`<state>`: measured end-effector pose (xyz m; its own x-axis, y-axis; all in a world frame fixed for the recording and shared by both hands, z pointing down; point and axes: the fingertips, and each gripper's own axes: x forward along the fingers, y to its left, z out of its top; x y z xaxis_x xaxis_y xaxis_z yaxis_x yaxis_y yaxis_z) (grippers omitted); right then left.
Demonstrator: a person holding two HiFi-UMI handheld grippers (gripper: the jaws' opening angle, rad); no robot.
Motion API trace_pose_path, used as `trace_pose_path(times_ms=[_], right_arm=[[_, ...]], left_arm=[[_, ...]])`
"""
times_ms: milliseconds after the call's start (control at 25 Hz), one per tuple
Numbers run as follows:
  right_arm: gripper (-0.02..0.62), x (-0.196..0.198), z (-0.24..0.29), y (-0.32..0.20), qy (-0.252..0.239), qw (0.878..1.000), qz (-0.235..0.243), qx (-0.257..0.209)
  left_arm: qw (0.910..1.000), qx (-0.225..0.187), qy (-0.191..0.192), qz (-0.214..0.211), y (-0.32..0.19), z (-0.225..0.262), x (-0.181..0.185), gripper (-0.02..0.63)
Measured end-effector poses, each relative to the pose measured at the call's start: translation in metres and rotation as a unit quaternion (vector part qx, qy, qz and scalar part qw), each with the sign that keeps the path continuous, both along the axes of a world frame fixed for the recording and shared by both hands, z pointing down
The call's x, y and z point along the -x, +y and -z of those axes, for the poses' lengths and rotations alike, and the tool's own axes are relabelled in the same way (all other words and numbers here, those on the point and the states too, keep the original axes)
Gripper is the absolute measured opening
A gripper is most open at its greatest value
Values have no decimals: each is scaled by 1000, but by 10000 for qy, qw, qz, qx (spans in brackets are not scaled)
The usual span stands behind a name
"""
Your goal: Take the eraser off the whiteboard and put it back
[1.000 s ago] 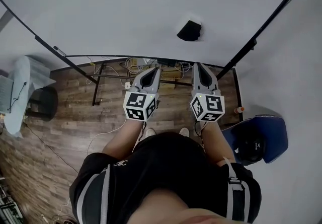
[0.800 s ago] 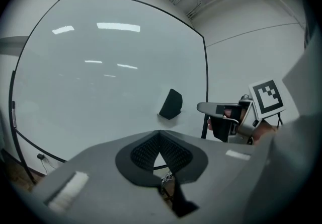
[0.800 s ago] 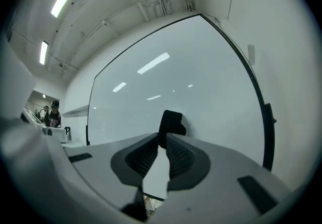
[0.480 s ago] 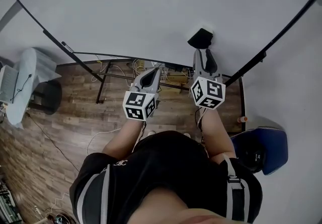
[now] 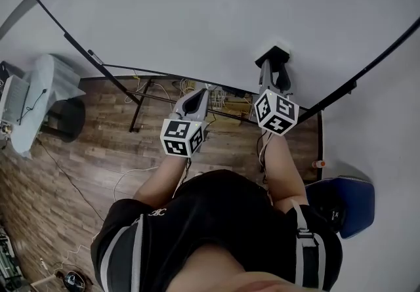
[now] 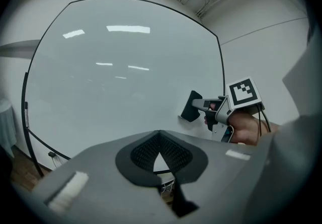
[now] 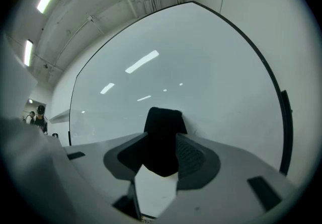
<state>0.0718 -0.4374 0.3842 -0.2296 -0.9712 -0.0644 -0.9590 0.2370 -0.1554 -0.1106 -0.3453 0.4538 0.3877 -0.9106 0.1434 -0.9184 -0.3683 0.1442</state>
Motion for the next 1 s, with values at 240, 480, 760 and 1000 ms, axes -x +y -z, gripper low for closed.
trace_pose_path(times_ms=[240,480,760,1000], right_arm=[[96,0,2,-3,159,9994,125,276],[25,10,5,6,373,9986,302,234],[25,4,8,23,163,9988,416,210],[25,1,11,45,374,9984,434,32]], left_arm=[[10000,30,13,17,2,1,6,9],[9999,-5,14,-108,7,4,-1,9],[9998,-21,19,-186,15,4,-6,9],[9996,-6,52,-274,23,4,-16,9]])
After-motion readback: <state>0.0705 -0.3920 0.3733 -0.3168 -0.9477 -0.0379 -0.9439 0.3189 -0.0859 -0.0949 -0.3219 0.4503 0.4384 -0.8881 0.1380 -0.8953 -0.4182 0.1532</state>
